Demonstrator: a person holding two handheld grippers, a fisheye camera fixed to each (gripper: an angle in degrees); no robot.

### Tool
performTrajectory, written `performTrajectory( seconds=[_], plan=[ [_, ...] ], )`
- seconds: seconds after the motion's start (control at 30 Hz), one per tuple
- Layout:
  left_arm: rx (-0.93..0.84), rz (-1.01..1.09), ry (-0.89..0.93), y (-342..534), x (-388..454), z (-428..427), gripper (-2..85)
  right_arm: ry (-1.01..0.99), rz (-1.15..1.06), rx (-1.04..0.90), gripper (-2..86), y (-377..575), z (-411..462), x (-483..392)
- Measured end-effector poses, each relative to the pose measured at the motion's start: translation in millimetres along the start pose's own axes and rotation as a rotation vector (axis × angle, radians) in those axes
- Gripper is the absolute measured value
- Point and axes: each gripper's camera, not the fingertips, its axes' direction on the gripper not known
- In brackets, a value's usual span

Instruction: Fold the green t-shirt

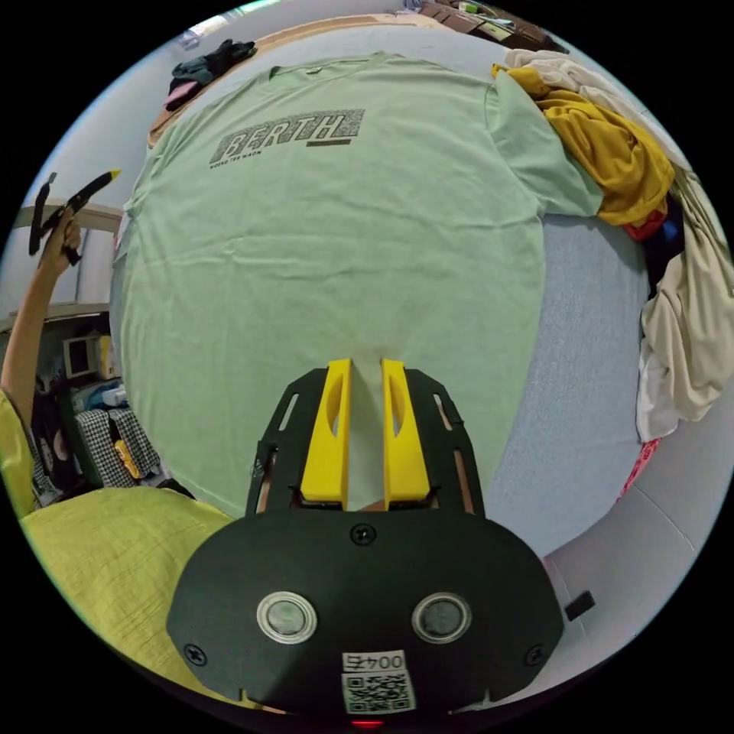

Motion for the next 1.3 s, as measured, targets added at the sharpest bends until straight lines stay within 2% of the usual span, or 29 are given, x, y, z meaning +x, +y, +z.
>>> performTrajectory(
  seconds=[0.1, 0.17, 0.37, 0.53, 0.63, 0.7, 0.8, 0.9, 0.97, 1.23, 1.3],
  plan=[
    [0.012, 0.106, -0.009, -27.3, -11.0, 12.1, 6.6, 0.046, -0.003, -0.031, 7.7, -12.7, 2.7, -15.9],
    [-0.047, 0.197, -0.032, -44.1, -14.4, 29.1, 7.6, 0.064, 0.008, -0.049, 7.8, -19.9, 3.9, -23.2],
    [-0.137, 0.236, 0.047, -67.3, -32.4, 58.7, 9.1, 0.071, 0.026, -0.07, 7.9, -34.1, 6.2, -34.2],
    [-0.133, 0.273, 0.108, -71.3, -34.0, 67.3, 8.7, 0.09, 0.046, -0.098, 7.9, -44.7, 7.0, -38.4],
    [-0.113, 0.303, 0.101, -69.9, -32.1, 66.4, 5.6, 0.075, 0.064, -0.122, 8.0, -50.3, 6.4, -33.5],
    [-0.115, 0.284, 0.077, -69.5, -33.2, 62.9, 3.6, 0.075, 0.066, -0.142, 8.0, -53.9, 6.1, -30.9],
    [-0.107, 0.149, -0.054, -64.0, -45.9, 53.4, 2.2, 0.079, 0.071, -0.159, 7.9, -56.8, 5.1, -25.7],
    [-0.152, 0.057, -0.012, -53.3, -61.2, 61.8, 1.7, 0.066, 0.091, -0.155, 8.0, -55.3, 2.8, -15.7],
    [-0.122, 0.018, 0.017, -49.5, -69.1, 56.3, 1.5, 0.06, 0.098, -0.148, 8.0, -52.9, 1.0, -9.4],
    [-0.046, 0.002, -0.125, -33.5, -57.2, 9.1, 1.4, 0.037, 0.101, -0.068, 7.9, -26.7, -10.4, 27.5],
    [-0.014, 0.01, -0.069, -21.5, -45.3, -1.3, 1.3, 0.023, 0.085, -0.036, 7.8, -17.0, -14.1, 37.8]
  ],
)
